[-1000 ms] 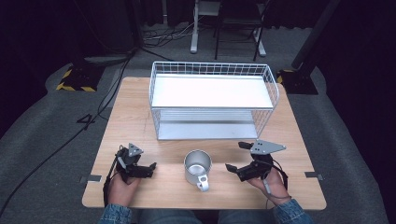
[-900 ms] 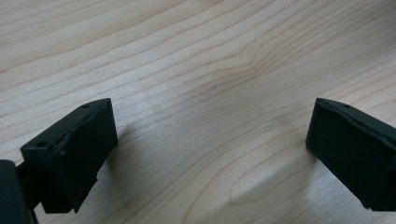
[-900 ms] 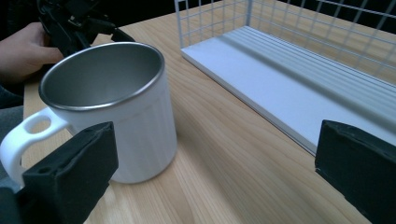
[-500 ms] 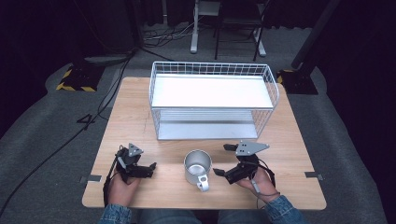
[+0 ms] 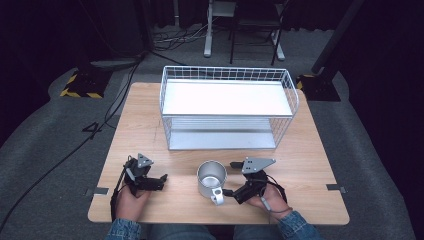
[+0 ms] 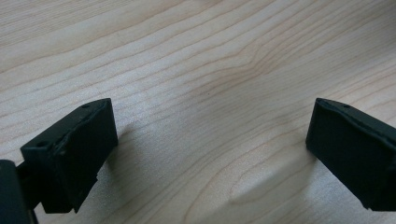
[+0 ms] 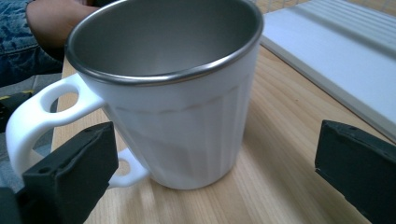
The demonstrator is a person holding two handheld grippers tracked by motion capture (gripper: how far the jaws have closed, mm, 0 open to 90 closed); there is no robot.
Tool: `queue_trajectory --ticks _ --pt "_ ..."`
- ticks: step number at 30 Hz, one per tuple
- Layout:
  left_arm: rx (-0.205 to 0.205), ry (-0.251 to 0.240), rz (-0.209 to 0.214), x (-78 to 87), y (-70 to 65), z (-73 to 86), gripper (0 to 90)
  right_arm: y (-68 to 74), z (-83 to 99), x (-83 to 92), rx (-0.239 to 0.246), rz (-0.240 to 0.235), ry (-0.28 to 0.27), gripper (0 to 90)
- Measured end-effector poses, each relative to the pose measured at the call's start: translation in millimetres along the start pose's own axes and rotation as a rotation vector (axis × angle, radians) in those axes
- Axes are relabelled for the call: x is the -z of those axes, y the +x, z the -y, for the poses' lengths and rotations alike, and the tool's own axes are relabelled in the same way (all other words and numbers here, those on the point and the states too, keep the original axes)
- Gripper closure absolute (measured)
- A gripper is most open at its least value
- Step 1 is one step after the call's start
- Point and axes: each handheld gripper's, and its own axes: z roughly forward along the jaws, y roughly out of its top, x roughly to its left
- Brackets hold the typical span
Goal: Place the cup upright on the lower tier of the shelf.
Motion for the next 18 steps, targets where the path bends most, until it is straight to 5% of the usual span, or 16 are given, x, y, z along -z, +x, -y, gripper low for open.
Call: queue_trajectory --ticks 18 --pt "0.000 0.000 0.000 0.0 0.0 0.0 2.4 0.9 2.7 -30.8 0.013 -0.105 -0.023 0.0"
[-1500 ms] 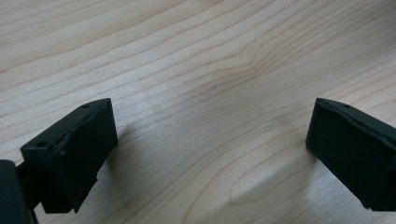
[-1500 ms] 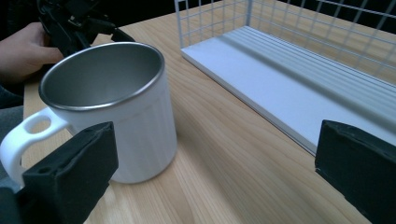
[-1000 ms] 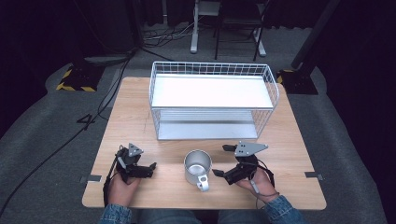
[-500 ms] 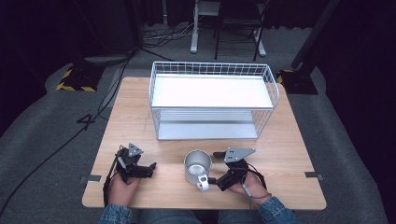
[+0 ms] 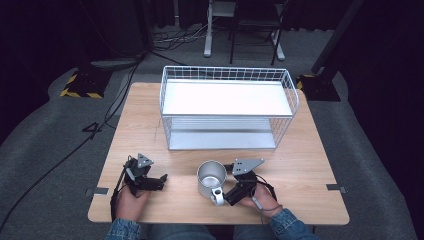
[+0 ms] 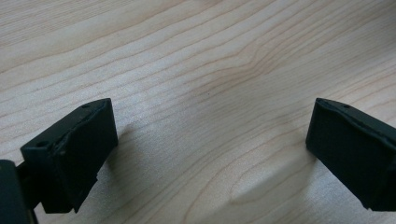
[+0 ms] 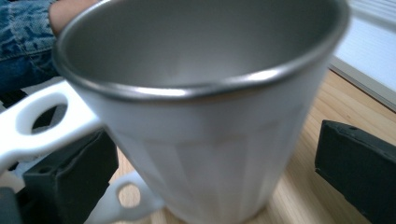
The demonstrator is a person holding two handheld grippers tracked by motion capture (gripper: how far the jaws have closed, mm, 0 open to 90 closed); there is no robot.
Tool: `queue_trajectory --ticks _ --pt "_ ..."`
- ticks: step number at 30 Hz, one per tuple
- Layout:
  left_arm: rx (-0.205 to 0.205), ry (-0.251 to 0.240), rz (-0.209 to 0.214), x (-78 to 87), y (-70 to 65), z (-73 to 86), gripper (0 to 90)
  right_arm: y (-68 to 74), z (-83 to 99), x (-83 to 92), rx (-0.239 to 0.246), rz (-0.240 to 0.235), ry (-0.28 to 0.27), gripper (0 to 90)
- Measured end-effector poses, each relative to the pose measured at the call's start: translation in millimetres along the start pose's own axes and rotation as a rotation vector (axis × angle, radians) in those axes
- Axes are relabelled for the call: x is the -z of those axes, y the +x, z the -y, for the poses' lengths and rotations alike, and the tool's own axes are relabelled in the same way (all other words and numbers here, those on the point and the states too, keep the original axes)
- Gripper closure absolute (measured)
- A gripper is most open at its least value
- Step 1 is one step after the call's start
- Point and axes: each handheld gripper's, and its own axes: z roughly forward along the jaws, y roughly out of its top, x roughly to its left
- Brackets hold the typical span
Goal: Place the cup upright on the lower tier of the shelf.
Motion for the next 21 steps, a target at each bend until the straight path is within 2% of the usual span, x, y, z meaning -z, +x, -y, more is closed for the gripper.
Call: queue_trajectory --ticks 4,9,18,21 --pt "0.000 0.000 0.000 0.0 0.0 0.0 2.4 -0.2 -0.7 -6.0 0.008 -0.020 -0.008 0.0" --pt "0.000 0.000 0.000 0.0 0.0 0.0 2.4 0.7 -0.8 -11.6 0.031 -0.013 0.019 0.0" --pt "0.000 0.000 0.000 0.0 0.0 0.0 2.4 0.6 -4.8 -19.1 0.066 -0.020 0.029 0.5" --pt "0.000 0.000 0.000 0.0 0.0 0.0 2.4 0.8 -5.6 -20.4 0.072 -0.021 0.028 3.9"
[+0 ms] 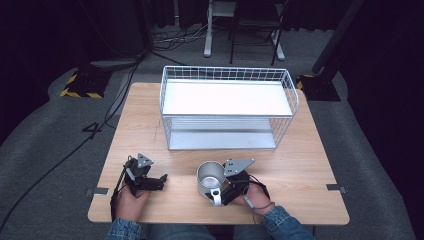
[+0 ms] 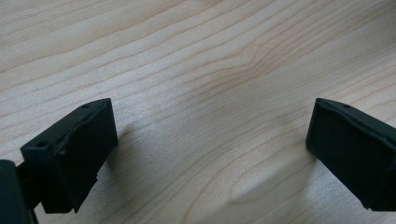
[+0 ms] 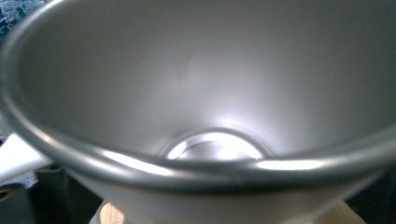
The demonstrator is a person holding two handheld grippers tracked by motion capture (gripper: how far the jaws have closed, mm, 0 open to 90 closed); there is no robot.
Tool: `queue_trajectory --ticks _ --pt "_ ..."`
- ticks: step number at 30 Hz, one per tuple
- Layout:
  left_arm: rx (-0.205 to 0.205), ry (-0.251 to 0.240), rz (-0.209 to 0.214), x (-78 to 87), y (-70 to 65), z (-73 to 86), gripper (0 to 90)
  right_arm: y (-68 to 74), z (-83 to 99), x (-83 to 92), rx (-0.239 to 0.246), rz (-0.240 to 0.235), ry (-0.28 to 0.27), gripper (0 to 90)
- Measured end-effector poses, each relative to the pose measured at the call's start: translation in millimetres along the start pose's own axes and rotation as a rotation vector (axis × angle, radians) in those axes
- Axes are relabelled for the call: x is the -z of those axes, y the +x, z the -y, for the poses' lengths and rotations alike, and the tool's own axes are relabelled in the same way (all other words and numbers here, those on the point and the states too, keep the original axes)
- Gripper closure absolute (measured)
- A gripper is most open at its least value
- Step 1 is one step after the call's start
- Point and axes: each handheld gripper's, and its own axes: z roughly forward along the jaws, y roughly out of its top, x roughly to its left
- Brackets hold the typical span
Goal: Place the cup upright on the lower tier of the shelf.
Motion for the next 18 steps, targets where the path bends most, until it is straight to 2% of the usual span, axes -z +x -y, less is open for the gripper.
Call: queue_trajectory --ticks 1,18 --pt "0.000 0.000 0.000 0.0 0.0 0.0 2.4 0.3 -0.1 -0.2 0.004 -0.006 -0.003 6.9" --pt "0.000 0.000 0.000 0.0 0.0 0.0 2.4 6.5 -3.3 2.1 0.056 0.043 -0.001 8.4"
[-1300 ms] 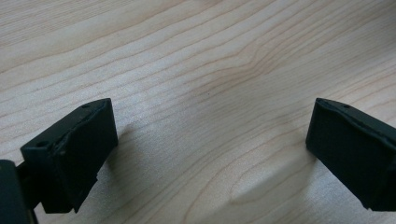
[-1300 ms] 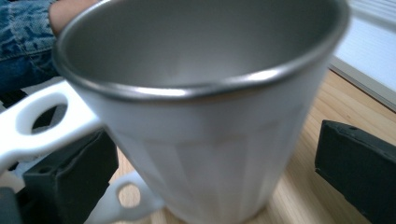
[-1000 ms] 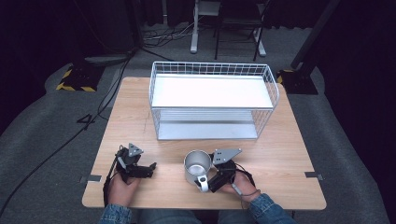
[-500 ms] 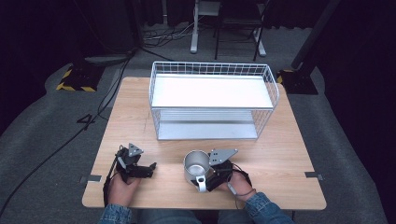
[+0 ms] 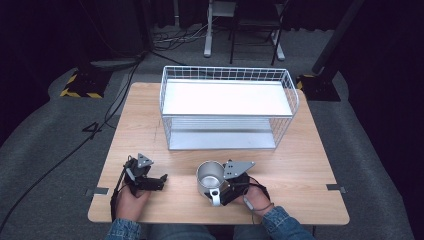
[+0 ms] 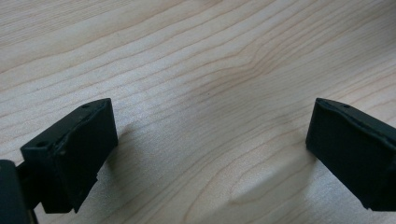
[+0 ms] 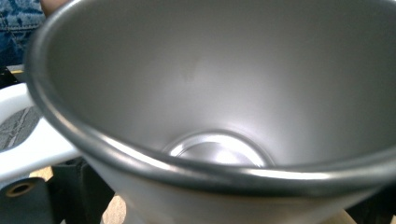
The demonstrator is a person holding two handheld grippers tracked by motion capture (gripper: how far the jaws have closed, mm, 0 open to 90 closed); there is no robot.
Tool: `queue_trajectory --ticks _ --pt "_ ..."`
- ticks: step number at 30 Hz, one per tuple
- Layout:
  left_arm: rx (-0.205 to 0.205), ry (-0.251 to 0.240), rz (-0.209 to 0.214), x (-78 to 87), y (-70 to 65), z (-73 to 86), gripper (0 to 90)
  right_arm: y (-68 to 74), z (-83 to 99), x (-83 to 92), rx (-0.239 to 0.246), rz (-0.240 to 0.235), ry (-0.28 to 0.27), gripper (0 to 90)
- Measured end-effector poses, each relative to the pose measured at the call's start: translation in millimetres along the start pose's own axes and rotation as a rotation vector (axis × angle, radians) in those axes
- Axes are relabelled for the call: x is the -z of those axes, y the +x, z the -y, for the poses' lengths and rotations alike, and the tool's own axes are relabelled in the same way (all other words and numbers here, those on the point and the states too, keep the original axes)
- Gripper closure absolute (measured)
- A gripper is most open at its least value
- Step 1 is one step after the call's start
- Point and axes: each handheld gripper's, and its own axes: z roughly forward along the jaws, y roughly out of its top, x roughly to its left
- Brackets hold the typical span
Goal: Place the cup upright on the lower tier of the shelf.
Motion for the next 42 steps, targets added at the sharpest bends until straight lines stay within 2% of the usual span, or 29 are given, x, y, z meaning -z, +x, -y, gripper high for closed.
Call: queue_trajectory --ticks 10,16,25,28,29,35,42 --pt "0.000 0.000 0.000 0.0 0.0 0.0 2.4 -5.0 -10.6 7.6 -0.016 0.024 -0.036 8.4" --pt "0.000 0.000 0.000 0.0 0.0 0.0 2.4 -12.2 -20.2 12.9 -0.023 0.065 -0.037 8.4" --pt "0.000 0.000 0.001 0.0 0.1 0.0 2.4 -33.4 -34.5 20.5 -0.059 0.149 -0.037 8.4" --pt "-0.001 0.000 0.001 0.0 0.1 -0.1 2.4 -38.0 -35.9 20.7 -0.066 0.167 -0.031 8.4" --pt "-0.001 0.000 0.001 0.0 0.1 -0.1 2.4 -44.0 -36.6 20.7 -0.081 0.187 -0.029 8.4" --pt "-0.002 0.000 0.001 0.0 0.2 -0.1 2.4 -59.2 -37.9 20.1 -0.117 0.233 -0.026 8.4" --pt "-0.002 0.000 0.003 -0.1 0.2 -0.1 2.4 -74.7 -39.7 15.9 -0.136 0.286 -0.011 8.4"
